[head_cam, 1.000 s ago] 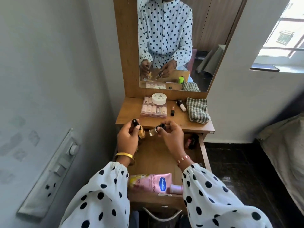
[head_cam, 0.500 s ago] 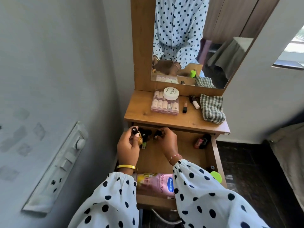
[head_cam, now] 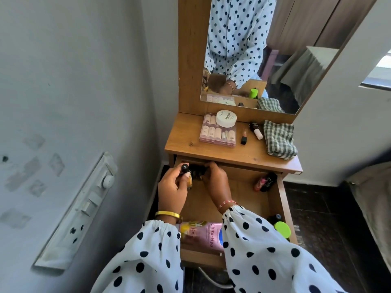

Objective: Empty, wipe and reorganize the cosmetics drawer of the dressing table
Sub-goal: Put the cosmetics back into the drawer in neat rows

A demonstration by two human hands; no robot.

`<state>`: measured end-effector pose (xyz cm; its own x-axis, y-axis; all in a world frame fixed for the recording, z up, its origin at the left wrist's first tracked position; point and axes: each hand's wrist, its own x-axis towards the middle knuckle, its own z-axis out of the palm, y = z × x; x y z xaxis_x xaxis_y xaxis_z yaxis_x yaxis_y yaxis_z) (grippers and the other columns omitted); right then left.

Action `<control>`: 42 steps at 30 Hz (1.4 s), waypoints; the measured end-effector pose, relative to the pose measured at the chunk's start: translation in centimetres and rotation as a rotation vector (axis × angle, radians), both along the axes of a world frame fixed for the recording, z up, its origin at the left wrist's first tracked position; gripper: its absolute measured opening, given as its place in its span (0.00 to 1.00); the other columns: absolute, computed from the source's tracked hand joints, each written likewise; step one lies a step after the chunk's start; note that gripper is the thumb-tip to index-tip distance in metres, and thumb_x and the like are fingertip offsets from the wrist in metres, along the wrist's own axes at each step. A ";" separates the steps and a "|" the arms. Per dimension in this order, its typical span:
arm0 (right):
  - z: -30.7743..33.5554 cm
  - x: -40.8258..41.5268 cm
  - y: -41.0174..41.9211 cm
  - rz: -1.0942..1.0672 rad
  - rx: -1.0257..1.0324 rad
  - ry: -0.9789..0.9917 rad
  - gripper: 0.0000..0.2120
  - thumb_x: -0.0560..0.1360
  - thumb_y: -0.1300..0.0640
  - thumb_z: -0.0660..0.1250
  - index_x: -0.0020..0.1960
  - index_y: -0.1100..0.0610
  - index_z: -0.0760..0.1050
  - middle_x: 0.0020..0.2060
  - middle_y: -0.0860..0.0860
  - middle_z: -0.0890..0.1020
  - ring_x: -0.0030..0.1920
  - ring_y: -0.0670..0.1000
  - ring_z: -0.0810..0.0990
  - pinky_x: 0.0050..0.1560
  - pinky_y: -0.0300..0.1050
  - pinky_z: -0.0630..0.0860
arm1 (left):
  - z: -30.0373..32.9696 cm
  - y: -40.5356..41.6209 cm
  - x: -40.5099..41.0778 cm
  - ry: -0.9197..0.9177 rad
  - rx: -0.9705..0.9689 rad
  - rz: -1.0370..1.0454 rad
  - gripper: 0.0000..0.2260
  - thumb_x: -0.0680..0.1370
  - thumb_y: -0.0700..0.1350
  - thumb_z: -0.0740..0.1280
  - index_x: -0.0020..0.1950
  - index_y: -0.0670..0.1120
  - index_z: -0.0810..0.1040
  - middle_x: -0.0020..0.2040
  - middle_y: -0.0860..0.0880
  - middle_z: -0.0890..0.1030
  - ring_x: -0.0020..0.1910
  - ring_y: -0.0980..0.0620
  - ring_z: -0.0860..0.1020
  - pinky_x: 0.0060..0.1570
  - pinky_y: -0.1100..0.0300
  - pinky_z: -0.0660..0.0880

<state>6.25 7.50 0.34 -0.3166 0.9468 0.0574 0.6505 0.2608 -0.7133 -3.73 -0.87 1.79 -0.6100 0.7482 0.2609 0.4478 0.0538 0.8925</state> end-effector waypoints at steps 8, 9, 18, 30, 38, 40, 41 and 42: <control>4.4 1.7 -2.9 0.027 -0.004 0.359 0.08 0.73 0.64 0.69 0.51 0.56 0.78 0.46 0.54 0.81 0.44 0.50 0.80 0.44 0.32 0.76 | 0.5 -0.2 0.4 0.042 -0.018 -0.131 0.14 0.74 0.43 0.65 0.57 0.38 0.79 0.50 0.42 0.82 0.50 0.48 0.79 0.50 0.59 0.74; 5.0 1.8 -3.3 0.071 -0.020 0.370 0.09 0.73 0.64 0.69 0.51 0.55 0.78 0.46 0.54 0.80 0.44 0.50 0.80 0.44 0.32 0.76 | 0.6 -0.4 0.4 0.050 -0.024 -0.170 0.16 0.74 0.45 0.64 0.57 0.38 0.79 0.50 0.42 0.81 0.50 0.48 0.79 0.52 0.58 0.75; 5.4 2.6 -4.2 0.214 0.124 0.095 0.14 0.73 0.68 0.67 0.57 0.59 0.79 0.49 0.47 0.76 0.46 0.42 0.74 0.43 0.19 0.68 | 0.6 -0.8 1.1 0.182 -0.139 -0.308 0.17 0.75 0.46 0.61 0.58 0.39 0.79 0.53 0.39 0.82 0.54 0.42 0.79 0.57 0.49 0.76; 2.4 2.2 -0.9 0.088 0.069 -0.058 0.12 0.74 0.67 0.64 0.56 0.59 0.78 0.51 0.54 0.80 0.50 0.50 0.78 0.47 0.35 0.71 | 0.2 0.0 0.0 0.061 0.001 0.069 0.13 0.75 0.31 0.62 0.55 0.40 0.80 0.57 0.42 0.80 0.57 0.46 0.77 0.56 0.63 0.69; 1.2 0.3 -0.5 0.114 0.048 -0.069 0.12 0.73 0.68 0.65 0.55 0.59 0.78 0.52 0.55 0.80 0.51 0.51 0.79 0.48 0.35 0.73 | 0.0 0.3 0.0 -0.080 -0.031 0.067 0.12 0.76 0.33 0.61 0.55 0.42 0.80 0.55 0.44 0.81 0.54 0.47 0.79 0.50 0.63 0.72; 1.2 0.0 -0.5 0.118 0.037 -0.052 0.12 0.73 0.67 0.65 0.56 0.59 0.78 0.52 0.54 0.80 0.52 0.51 0.79 0.50 0.36 0.74 | 0.1 0.2 0.1 -0.093 -0.049 0.057 0.12 0.77 0.34 0.61 0.55 0.43 0.80 0.56 0.45 0.81 0.54 0.48 0.78 0.50 0.62 0.73; 1.2 -0.2 -0.6 0.120 0.029 -0.047 0.13 0.73 0.67 0.65 0.56 0.58 0.78 0.53 0.54 0.80 0.53 0.51 0.79 0.50 0.37 0.75 | 0.2 0.2 0.2 -0.101 -0.053 0.055 0.12 0.77 0.34 0.61 0.56 0.43 0.80 0.56 0.45 0.80 0.53 0.48 0.78 0.50 0.62 0.73; 1.1 -0.3 -0.6 0.124 0.022 -0.041 0.13 0.73 0.67 0.65 0.56 0.58 0.78 0.53 0.54 0.80 0.53 0.51 0.79 0.51 0.37 0.76 | 0.2 0.2 0.1 -0.109 -0.054 0.053 0.12 0.77 0.34 0.61 0.56 0.43 0.80 0.56 0.45 0.80 0.53 0.48 0.78 0.50 0.62 0.73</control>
<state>5.92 6.92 1.46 -0.4335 0.8990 0.0626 0.6406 0.3563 -0.6803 -3.58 -0.71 1.98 -0.6717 0.7253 0.1508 0.3434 0.1244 0.9309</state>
